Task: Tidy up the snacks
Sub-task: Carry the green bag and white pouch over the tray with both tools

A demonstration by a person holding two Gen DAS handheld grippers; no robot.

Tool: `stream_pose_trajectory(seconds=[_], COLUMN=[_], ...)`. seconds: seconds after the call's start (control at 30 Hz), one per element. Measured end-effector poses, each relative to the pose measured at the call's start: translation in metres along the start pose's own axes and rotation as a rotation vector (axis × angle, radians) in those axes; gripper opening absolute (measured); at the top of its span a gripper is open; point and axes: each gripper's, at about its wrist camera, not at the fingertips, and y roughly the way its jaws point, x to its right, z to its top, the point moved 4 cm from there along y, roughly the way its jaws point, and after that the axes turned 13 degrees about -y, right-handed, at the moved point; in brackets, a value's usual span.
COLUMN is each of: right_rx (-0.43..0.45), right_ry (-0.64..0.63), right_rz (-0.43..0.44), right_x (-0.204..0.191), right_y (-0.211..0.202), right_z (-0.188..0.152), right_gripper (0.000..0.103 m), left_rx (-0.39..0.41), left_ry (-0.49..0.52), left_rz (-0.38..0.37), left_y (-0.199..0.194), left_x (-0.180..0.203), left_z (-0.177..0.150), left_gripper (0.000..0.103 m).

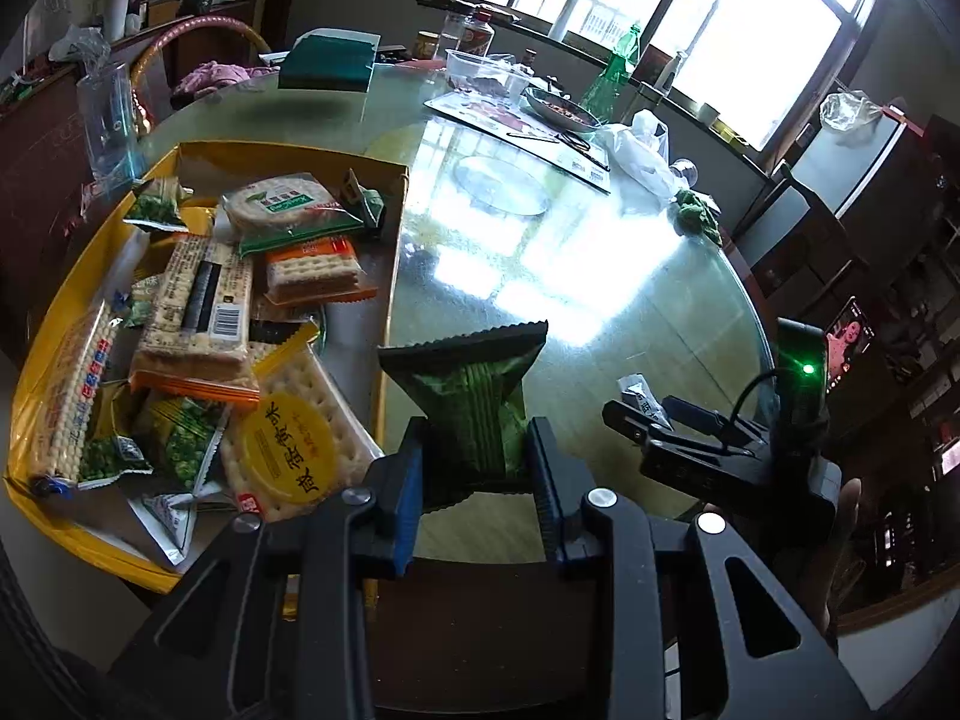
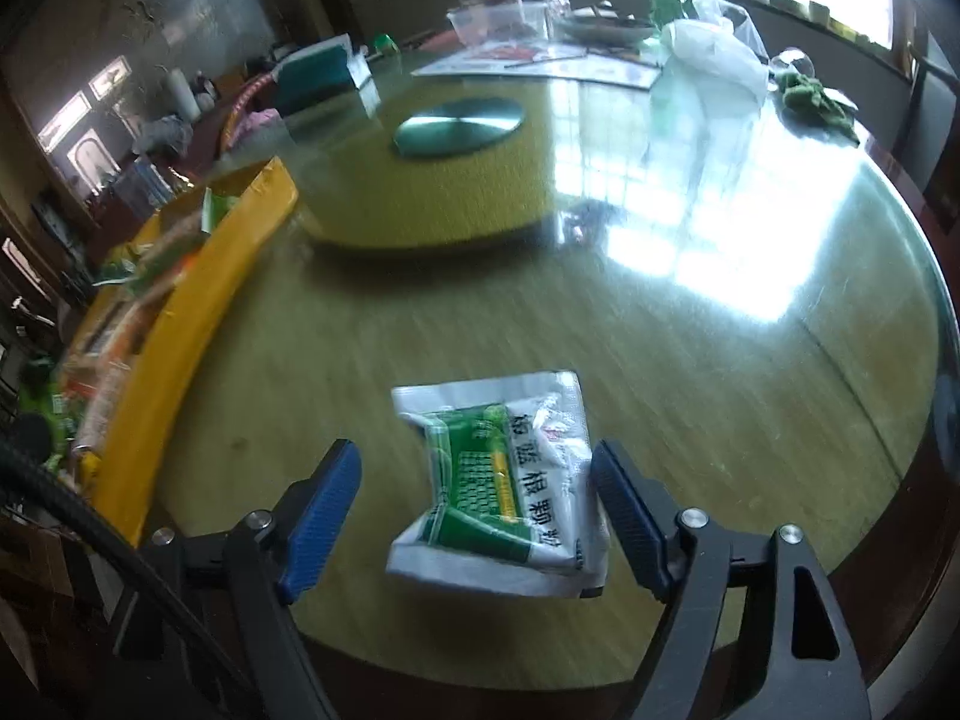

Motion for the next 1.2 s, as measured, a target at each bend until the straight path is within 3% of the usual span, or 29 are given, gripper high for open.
stream_pose_trajectory(seconds=[0.1,0.37,0.53,0.77,0.8,0.83,1.03,1.2], right_rx=[0.002,0.021,0.047,0.052,0.066,0.069,0.084,0.147], right_ry=[-0.010,-0.026,-0.051,-0.128,-0.136,-0.134,-0.097,-0.091], right_rz=[-0.032,-0.025,-0.028,-0.104,-0.101,-0.083,-0.010,0.099], right_x=[-0.003,-0.002,-0.010,-0.029,-0.032,-0.033,-0.037,-0.056], right_y=[0.000,-0.003,-0.009,-0.007,-0.010,-0.011,-0.013,-0.031], right_z=[0.003,0.002,0.003,0.006,0.007,0.007,0.013,0.029], right_gripper=[0.057,0.050,0.033,0.025,0.020,0.004,0.002,0.001], left_rx=[0.001,0.032,0.048,0.072,0.077,0.081,0.100,0.098], left_ry=[-0.012,-0.071,-0.092,-0.131,-0.136,-0.143,-0.182,-0.192], left_rz=[0.002,0.028,0.046,0.075,0.082,0.088,0.118,0.124], left_y=[-0.002,-0.015,-0.022,-0.032,-0.034,-0.035,-0.044,-0.055], left_x=[-0.006,-0.032,-0.046,-0.069,-0.073,-0.077,-0.100,-0.113], left_z=[0.000,0.007,0.009,0.014,0.015,0.015,0.020,0.022], left_gripper=[0.034,0.034,0.034,0.034,0.034,0.034,0.034,0.034])
